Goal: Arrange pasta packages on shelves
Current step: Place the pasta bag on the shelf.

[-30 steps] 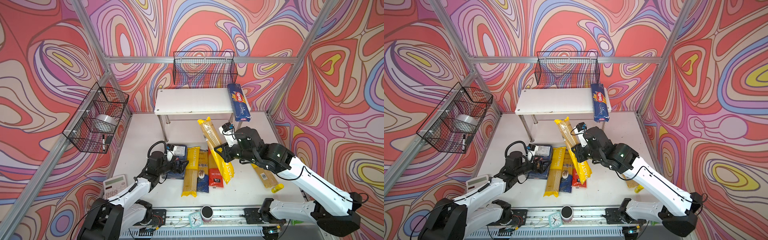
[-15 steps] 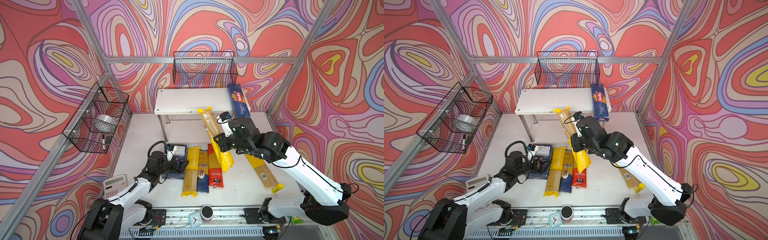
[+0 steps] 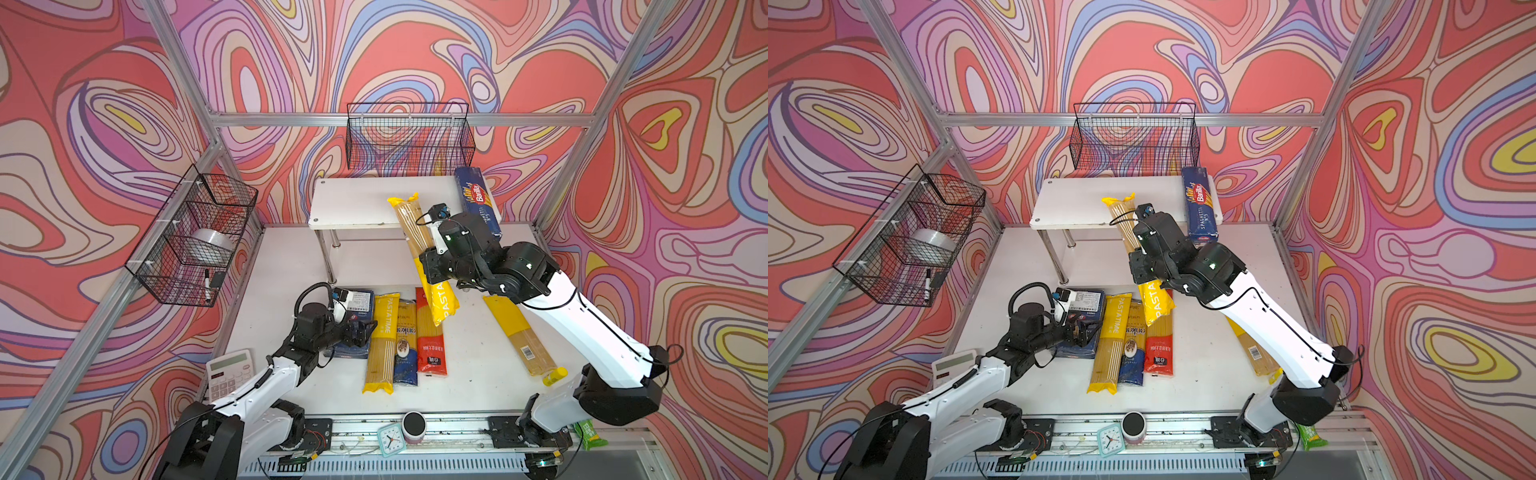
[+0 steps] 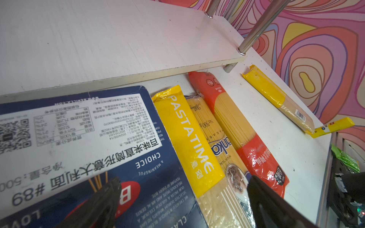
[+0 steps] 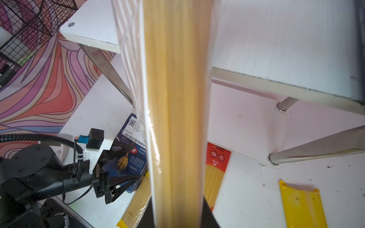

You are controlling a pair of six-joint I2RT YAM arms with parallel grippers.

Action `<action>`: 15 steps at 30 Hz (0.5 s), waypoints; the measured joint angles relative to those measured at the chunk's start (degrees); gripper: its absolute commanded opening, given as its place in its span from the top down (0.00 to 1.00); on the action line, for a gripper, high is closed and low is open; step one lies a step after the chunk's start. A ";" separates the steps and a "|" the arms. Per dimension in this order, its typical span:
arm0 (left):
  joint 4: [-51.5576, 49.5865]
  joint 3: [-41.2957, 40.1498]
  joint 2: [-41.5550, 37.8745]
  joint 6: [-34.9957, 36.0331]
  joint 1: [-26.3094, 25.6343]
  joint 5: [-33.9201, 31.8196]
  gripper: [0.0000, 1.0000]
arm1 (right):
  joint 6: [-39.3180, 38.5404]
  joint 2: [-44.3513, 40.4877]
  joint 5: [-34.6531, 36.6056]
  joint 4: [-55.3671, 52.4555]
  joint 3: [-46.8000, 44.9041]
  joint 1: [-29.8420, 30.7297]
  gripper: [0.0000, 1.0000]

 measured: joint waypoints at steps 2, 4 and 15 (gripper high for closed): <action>-0.37 0.00 -1.62 0.11 -0.15 -0.68 0.00 | -0.26 1.49 1.07 -0.94 2.86 0.00 0.84; -0.55 -0.11 -3.37 0.37 -0.22 -1.20 0.00 | -0.55 3.39 1.88 -2.14 6.32 -0.11 0.84; -3.87 -0.55 -11.47 1.46 -0.26 -2.03 0.00 | -1.68 12.59 2.08 -8.94 20.72 -4.50 0.82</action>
